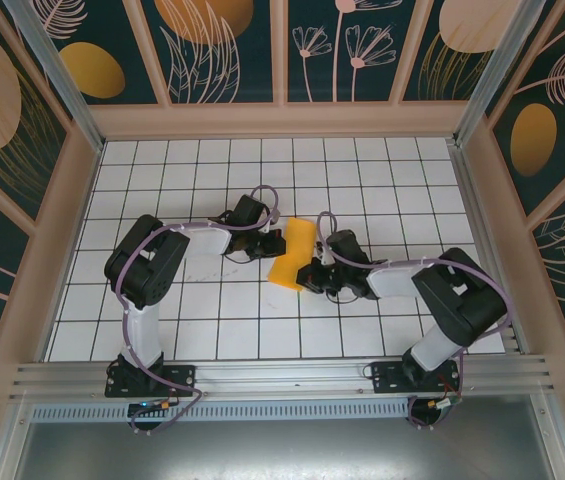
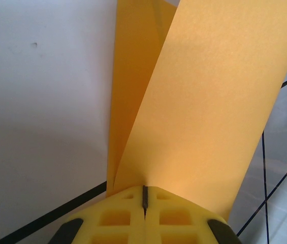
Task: Fold a paper plane with a square sheet of paper (pick it up from the middle)
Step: Fold the square sheet of paper in half at the center of the table.
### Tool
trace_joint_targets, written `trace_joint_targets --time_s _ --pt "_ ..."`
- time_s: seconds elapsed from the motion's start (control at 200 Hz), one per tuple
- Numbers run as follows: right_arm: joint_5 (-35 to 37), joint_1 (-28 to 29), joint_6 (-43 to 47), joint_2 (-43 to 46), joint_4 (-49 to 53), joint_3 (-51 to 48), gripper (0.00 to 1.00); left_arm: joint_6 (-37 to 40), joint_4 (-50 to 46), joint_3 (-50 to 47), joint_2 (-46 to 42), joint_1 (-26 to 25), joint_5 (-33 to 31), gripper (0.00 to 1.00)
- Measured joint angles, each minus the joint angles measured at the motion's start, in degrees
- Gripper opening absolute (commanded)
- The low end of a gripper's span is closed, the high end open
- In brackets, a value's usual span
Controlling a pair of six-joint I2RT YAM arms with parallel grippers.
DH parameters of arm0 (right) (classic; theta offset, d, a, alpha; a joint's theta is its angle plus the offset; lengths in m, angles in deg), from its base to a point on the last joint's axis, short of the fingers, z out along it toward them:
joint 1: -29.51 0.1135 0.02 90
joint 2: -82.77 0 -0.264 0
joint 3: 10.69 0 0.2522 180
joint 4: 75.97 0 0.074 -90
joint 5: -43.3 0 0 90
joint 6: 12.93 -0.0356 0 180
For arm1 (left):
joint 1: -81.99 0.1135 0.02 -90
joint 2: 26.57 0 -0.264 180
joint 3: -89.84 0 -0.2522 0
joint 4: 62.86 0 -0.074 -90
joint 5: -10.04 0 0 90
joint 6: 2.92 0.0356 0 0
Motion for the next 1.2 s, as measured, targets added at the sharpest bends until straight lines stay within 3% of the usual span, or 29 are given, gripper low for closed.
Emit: trace_joint_targets --time_s 0.225,0.555,1.201 --pt "0.2 0.3 0.0 -2.0 -0.1 -0.4 0.0 0.0 0.0 0.0 0.0 0.0 0.0 0.0" --pt "0.8 -1.3 0.5 2.3 3.2 2.8 0.0 0.0 0.0 0.0 0.0 0.0 0.0 0.0" --pt "0.3 -3.3 0.0 -2.9 0.1 2.1 0.0 0.4 0.4 -0.2 0.0 0.0 0.0 0.0"
